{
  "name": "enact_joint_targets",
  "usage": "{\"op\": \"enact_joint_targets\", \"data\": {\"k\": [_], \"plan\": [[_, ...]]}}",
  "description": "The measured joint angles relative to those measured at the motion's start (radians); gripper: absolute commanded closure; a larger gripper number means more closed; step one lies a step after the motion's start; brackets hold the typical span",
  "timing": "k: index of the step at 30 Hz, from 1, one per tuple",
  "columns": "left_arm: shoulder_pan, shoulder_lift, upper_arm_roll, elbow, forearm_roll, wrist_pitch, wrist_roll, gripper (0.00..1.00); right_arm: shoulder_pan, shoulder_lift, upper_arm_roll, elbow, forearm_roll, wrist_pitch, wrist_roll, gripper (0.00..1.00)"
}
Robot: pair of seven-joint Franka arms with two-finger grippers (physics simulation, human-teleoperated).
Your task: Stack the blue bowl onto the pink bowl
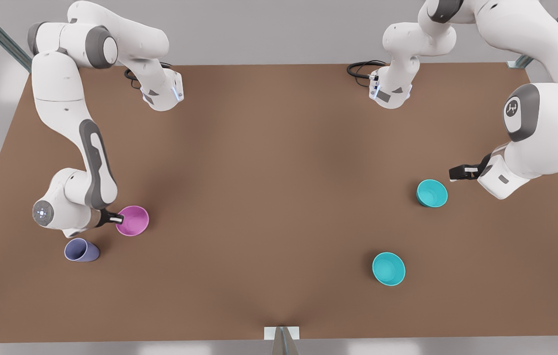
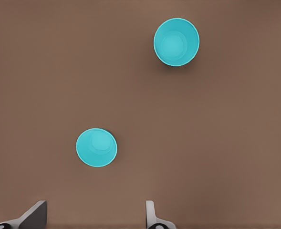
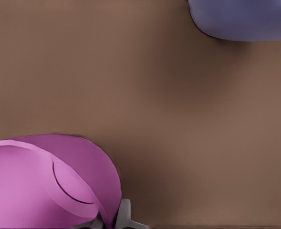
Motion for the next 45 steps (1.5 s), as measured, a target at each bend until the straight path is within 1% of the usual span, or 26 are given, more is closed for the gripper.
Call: {"op": "enact_joint_targets", "data": {"k": [3, 5, 7, 9, 12, 15, 16, 18, 23, 24, 25, 26, 29, 31, 34, 36, 39, 41, 42, 44, 45], "plan": [[0.0, -0.002, 0.0, 0.001, 0.0, -0.006, 0.0, 0.0, -0.005, -0.025, 0.036, 0.036, 0.033, -0.036, 0.001, 0.79], [0.0, -0.003, 0.0, 0.001, 0.0, -0.01, 0.0, 0.0, -0.002, -0.024, 0.078, 0.078, 0.084, -0.056, 0.001, 0.79], [0.001, -0.003, 0.0, 0.002, 0.0, -0.015, 0.0, 0.0, 0.008, -0.004, 0.139, 0.136, 0.156, -0.067, 0.002, 0.79], [0.001, -0.002, 0.0, 0.002, 0.0, -0.019, 0.001, 0.0, 0.058, 0.04, 0.173, 0.217, 0.229, -0.073, 0.01, 0.79], [0.001, -0.002, 0.0, 0.002, 0.001, -0.024, 0.0, 0.0, 0.172, 0.192, 0.188, 0.42, 0.304, -0.079, 0.036, 0.79], [0.001, -0.002, 0.0, 0.003, 0.001, -0.026, 0.0, 0.0, 0.309, 0.382, 0.191, 0.666, 0.352, -0.071, 0.086, 0.79], [0.0, -0.002, 0.0, 0.004, 0.001, -0.027, 0.0, 0.0, 0.346, 0.427, 0.191, 0.716, 0.361, -0.058, 0.107, 0.79], [0.0, -0.001, 0.0, 0.004, 0.001, -0.028, 0.0, 0.0, 0.403, 0.485, 0.192, 0.758, 0.374, -0.017, 0.147, 0.79], [0.001, 0.001, 0.0, 0.004, 0.001, -0.029, 0.001, 0.0, 0.481, 0.538, 0.189, 0.785, 0.385, 0.066, 0.239, 0.79], [0.001, 0.001, 0.0, 0.004, 0.001, -0.029, 0.001, 0.0, 0.488, 0.544, 0.189, 0.784, 0.384, 0.081, 0.256, 0.61], [0.001, 0.001, 0.0, 0.004, 0.001, -0.029, 0.001, 0.0, 0.491, 0.548, 0.189, 0.783, 0.383, 0.095, 0.273, 0.49], [0.002, 0.001, 0.0, 0.005, 0.001, -0.028, 0.001, 0.0, 0.493, 0.551, 0.189, 0.783, 0.382, 0.108, 0.289, 0.0], [0.002, 0.003, 0.0, 0.004, 0.001, -0.028, 0.0, 0.0, 0.495, 0.551, 0.189, 0.78, 0.382, 0.136, 0.331, 0.0], [0.002, 0.017, 0.0, 0.003, -0.001, -0.028, -0.001, 0.0, 0.478, 0.51, 0.19, 0.773, 0.386, 0.143, 0.357, 0.0], [0.007, 0.021, 0.014, 0.006, -0.001, -0.03, -0.008, 0.0, 0.395, 0.412, 0.19, 0.756, 0.403, 0.096, 0.392, 0.0], [0.008, 0.026, 0.023, 0.007, -0.004, -0.031, -0.011, 0.0, 0.234, 0.298, 0.188, 0.705, 0.388, -0.024, 0.406, 0.0], [0.017, 0.019, 0.052, -0.017, -0.007, -0.035, -0.014, 0.0, -0.061, 0.133, 0.184, 0.669, 0.273, -0.322, 0.394, 0.0], [0.028, -0.026, 0.075, -0.181, -0.008, 0.018, -0.012, 0.0, -0.17, 0.019, 0.182, 0.559, 0.219, -0.477, 0.375, 0.0], [0.038, -0.027, 0.083, -0.267, -0.014, 0.068, -0.011, 0.0, -0.184, -0.036, 0.182, 0.5, 0.199, -0.528, 0.365, 0.0], [0.049, -0.024, 0.102, -0.475, -0.035, 0.213, 0.003, 0.0, -0.186, -0.188, 0.188, 0.322, 0.147, -0.578, 0.333, 0.0], [0.053, -0.019, 0.122, -0.538, -0.061, 0.28, 0.017, 0.0, -0.181, -0.263, 0.19, 0.253, 0.113, -0.592, 0.315, 0.0]]}}
